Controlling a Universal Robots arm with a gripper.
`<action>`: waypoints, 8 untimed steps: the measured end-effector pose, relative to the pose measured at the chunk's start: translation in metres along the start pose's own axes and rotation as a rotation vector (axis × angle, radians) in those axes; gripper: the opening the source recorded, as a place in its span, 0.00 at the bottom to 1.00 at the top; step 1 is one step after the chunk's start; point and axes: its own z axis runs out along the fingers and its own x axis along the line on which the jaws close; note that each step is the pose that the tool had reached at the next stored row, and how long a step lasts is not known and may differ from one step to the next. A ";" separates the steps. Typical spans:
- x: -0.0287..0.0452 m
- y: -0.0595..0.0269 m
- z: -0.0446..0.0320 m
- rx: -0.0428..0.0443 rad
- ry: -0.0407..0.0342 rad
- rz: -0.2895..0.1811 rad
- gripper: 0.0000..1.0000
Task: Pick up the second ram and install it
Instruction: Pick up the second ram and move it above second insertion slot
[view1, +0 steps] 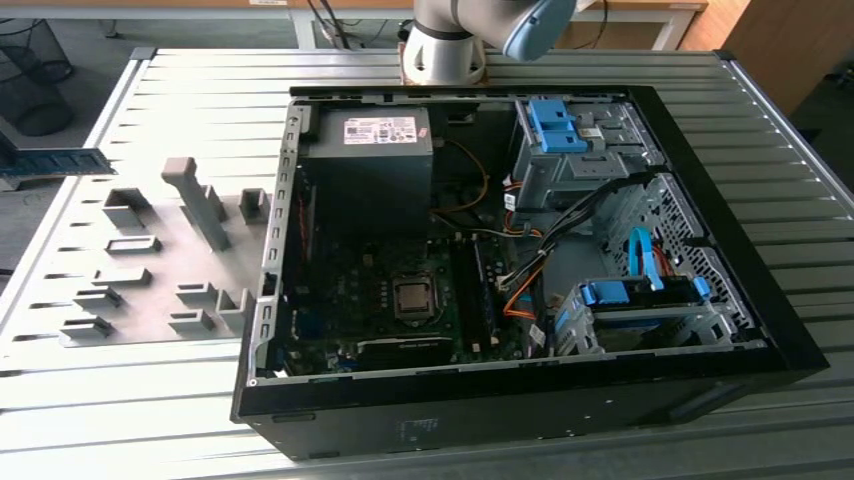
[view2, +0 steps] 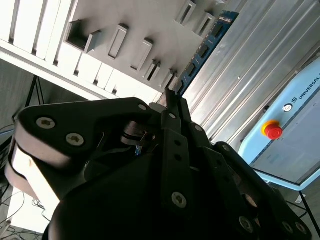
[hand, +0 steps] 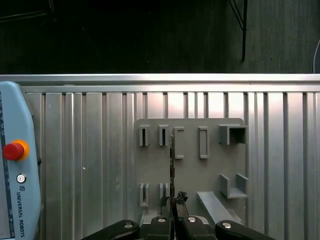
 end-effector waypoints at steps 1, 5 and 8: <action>0.0000 0.0000 -0.0018 0.0000 0.0001 0.000 0.14; -0.0001 0.0000 -0.0031 0.0002 0.0001 0.000 0.14; -0.0001 0.0000 -0.0033 0.0000 0.0005 0.000 0.14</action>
